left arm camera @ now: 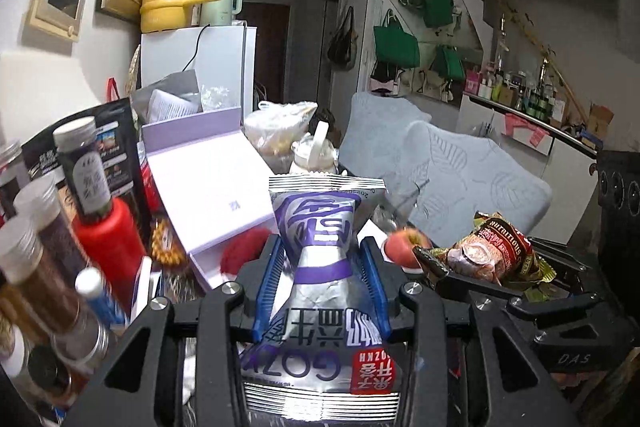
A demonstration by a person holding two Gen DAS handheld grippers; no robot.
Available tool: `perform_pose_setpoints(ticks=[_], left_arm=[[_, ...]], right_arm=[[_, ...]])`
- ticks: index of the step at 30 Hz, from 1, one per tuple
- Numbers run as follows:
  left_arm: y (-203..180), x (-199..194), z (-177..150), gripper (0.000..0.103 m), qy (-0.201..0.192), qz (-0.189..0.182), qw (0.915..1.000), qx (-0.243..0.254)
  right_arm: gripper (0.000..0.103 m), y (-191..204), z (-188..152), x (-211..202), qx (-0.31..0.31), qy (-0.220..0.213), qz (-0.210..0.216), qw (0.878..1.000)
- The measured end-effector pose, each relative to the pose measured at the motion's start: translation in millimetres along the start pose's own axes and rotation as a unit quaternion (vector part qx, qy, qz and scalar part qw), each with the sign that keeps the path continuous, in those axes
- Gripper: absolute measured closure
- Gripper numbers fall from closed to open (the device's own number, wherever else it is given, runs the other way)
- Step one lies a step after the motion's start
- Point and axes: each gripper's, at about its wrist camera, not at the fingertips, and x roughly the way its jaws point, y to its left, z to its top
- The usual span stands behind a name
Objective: Organize soft objects
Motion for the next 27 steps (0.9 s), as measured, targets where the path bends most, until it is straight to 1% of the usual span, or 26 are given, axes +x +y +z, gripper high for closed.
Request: perform_pose_setpoints(ticks=[4,11,17,22,26,27], left_arm=[[6.0,16.4,15.9,0.064,-0.007,-0.001,1.0000,-0.002],[16.1,43.8,39.3,0.064,-0.028,0.013,0.9995,-0.004],[28.2,73.1,55.4,0.064,-0.034,0.019,0.9992,-0.007],[42.2,97.2,60.0,0.064,-0.029,0.023,0.9991,-0.017],[55.5,119.2,55.4,0.064,-0.011,0.042,0.9986,-0.028],[57.2,125.3,54.1,0.064,-0.002,0.049,0.9985,-0.024]], right_arm=[[0.049,-9.2,19.1,14.1,-0.002,-0.005,0.000,1.000],[0.049,-24.1,51.9,44.4,-0.003,-0.018,-0.001,1.000],[0.049,-34.0,73.2,72.9,-0.008,-0.025,-0.004,1.000],[0.049,-42.4,80.8,97.6,-0.012,-0.022,0.001,1.000],[0.049,-45.8,80.6,117.2,-0.017,-0.018,0.000,1.000],[0.049,-46.9,79.6,123.3,-0.017,-0.017,0.003,1.000]])
